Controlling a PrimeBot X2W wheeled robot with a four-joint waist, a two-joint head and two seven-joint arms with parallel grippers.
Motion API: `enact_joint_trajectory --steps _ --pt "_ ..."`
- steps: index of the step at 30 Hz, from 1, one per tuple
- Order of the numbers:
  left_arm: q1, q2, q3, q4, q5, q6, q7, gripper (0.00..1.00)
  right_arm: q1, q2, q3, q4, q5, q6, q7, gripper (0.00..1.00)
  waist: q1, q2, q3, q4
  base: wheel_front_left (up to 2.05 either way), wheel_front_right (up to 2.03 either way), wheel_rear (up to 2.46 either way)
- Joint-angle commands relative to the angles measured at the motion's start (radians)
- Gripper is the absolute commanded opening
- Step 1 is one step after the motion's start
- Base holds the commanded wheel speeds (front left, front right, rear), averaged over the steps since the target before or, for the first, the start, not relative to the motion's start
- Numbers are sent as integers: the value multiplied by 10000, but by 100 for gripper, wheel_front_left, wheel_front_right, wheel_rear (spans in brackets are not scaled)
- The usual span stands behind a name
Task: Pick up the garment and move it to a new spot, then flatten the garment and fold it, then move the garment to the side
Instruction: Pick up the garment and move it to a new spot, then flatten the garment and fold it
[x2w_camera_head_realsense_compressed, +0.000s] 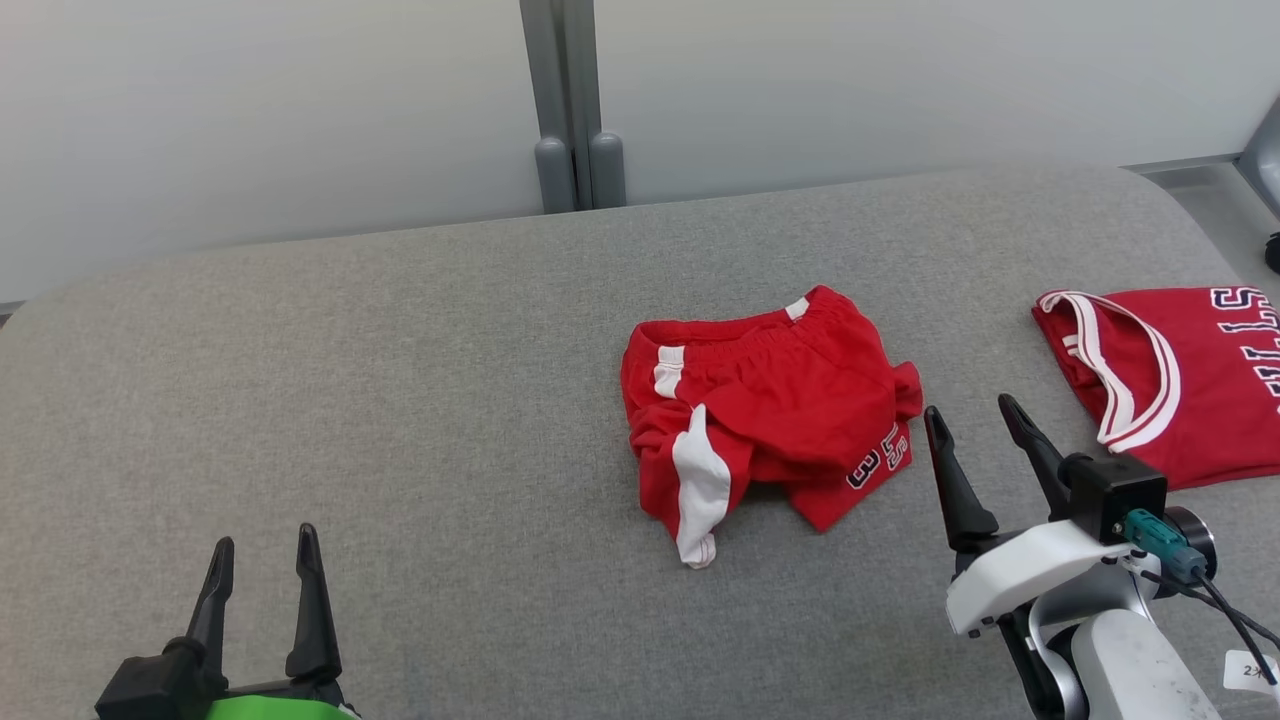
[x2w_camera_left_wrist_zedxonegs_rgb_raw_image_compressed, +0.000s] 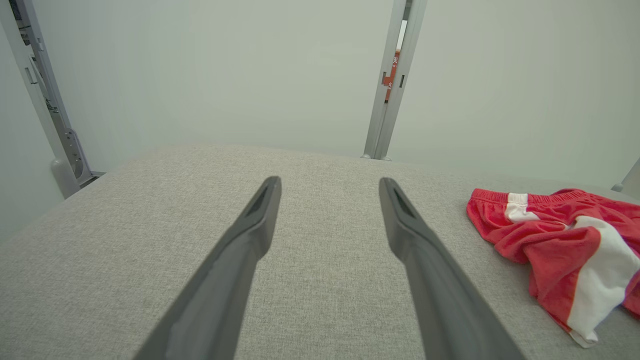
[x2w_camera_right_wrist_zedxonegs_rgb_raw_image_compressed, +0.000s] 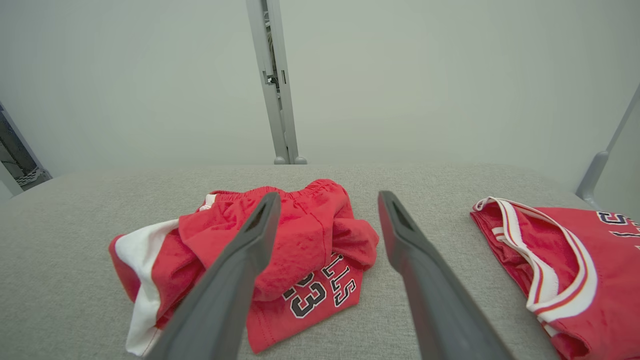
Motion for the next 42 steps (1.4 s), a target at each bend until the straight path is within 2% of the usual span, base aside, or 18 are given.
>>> enact_joint_trajectory --steps 1,35,38,42 --pt "153 -37 107 -56 53 -45 -27 100 22 6 11 16 15 -16 -11 100 0 0 -4 -24 0 0 0" --pt "-500 -169 180 163 504 -393 -28 100 -200 99 83 -39 -17 -16 -65 100 0 0 455 -294 0 0 0" --pt "-940 -23 -24 567 498 -411 -23 100 -311 153 126 -88 -40 -16 -84 100 0 0 677 -459 0 0 0" --pt "-2151 354 -529 1260 274 -470 569 100 -490 231 227 -54 -3 -16 -166 100 0 0 1006 -764 0 0 0"
